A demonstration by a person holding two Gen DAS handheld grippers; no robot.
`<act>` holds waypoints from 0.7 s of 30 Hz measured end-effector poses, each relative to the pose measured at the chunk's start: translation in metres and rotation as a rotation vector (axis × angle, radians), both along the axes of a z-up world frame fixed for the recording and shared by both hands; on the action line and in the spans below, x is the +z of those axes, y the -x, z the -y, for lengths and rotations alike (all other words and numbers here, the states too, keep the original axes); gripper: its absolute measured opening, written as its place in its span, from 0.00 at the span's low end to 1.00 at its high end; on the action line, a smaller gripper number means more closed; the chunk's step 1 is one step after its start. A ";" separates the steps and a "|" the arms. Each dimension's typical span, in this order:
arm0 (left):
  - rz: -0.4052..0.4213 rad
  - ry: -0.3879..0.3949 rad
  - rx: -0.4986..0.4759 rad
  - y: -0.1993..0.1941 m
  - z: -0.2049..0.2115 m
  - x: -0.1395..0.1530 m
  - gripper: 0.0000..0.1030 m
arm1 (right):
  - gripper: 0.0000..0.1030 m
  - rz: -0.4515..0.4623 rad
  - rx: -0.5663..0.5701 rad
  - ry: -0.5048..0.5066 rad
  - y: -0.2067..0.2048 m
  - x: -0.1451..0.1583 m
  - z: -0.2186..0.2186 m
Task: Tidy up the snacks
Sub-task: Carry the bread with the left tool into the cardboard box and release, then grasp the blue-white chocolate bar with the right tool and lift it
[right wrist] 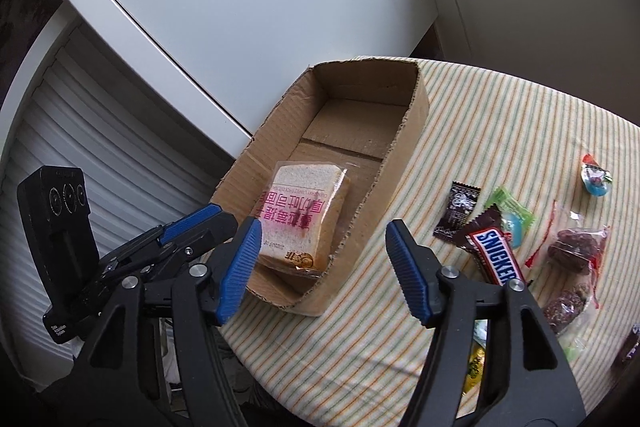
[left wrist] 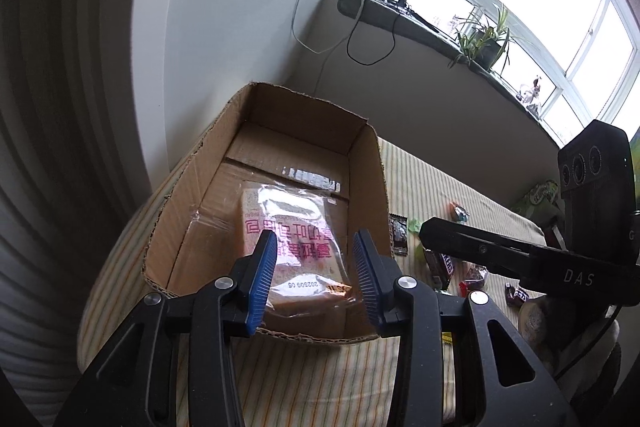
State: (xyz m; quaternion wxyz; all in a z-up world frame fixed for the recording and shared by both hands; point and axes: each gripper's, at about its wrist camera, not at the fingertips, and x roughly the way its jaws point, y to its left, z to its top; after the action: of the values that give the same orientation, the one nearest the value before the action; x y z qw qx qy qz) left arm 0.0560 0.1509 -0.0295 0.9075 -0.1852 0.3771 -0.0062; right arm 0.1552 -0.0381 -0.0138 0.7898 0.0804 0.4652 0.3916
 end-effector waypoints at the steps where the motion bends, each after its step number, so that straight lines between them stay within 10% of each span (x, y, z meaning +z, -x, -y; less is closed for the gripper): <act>1: 0.003 -0.004 -0.003 0.001 0.003 0.001 0.39 | 0.69 0.007 -0.005 0.006 0.002 0.001 0.007; 21: -0.067 -0.012 -0.246 0.003 0.114 -0.020 0.39 | 0.75 0.111 -0.205 0.279 0.031 -0.017 0.187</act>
State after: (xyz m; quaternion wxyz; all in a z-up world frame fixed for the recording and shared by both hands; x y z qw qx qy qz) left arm 0.0530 0.0371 -0.0494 0.8878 -0.1321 0.4272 -0.1090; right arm 0.1246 -0.2253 -0.0304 0.8536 -0.0047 0.4600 0.2445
